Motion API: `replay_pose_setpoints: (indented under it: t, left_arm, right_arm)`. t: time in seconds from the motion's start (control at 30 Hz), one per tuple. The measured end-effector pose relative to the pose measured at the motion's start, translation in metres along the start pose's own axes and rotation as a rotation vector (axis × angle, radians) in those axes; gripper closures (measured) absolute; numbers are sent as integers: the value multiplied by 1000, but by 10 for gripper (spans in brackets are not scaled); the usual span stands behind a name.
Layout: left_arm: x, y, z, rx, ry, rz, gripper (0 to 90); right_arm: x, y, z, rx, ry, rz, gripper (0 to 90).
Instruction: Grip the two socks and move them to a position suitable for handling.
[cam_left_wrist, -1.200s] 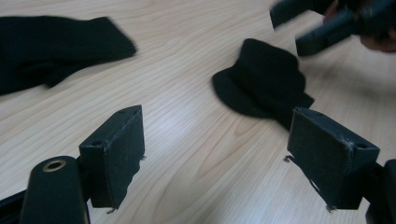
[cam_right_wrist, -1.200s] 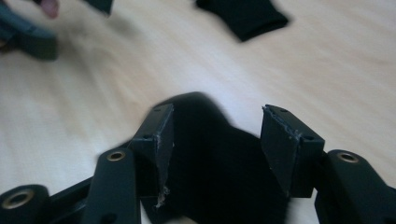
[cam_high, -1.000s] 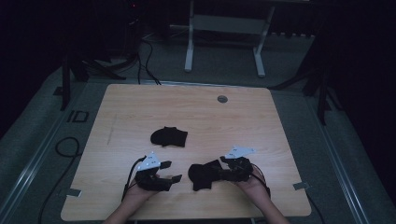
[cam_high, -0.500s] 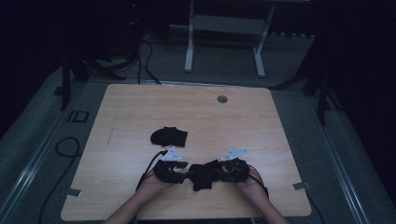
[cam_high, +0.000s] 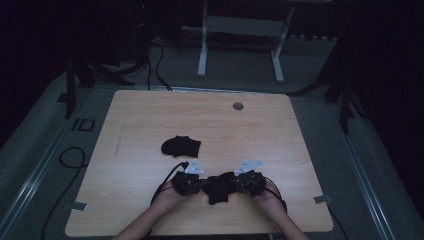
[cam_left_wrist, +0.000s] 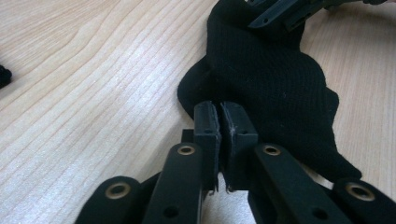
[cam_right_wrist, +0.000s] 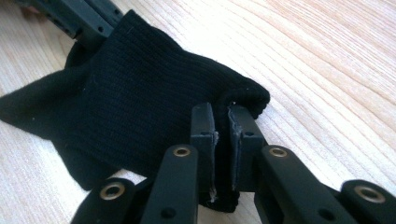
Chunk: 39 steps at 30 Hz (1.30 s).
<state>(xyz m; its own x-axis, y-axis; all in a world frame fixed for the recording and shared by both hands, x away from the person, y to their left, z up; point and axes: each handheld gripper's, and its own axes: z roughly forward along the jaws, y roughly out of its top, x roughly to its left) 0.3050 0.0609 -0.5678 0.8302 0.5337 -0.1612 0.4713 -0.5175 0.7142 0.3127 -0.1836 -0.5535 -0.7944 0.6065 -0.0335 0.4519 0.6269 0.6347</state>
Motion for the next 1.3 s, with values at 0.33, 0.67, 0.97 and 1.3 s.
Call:
replay_pose_setpoints:
  t: [0.33,0.67,0.97,1.3]
  left_arm:
    - [6,2,-42,-56,40,-54,872]
    - [2,-8,-90,-67,99,-72,872]
    - [5,-32,-104,-68,102,-132,872]
    - [4,-54,-85,-18,78,-166,871]
  right_arm:
    - [-11,5,-31,-93,-42,41,853]
    - [-27,-4,-71,-152,-71,106,853]
    - [-24,-28,-76,-127,-24,168,850]
    - [-18,-48,-69,-99,9,210,847]
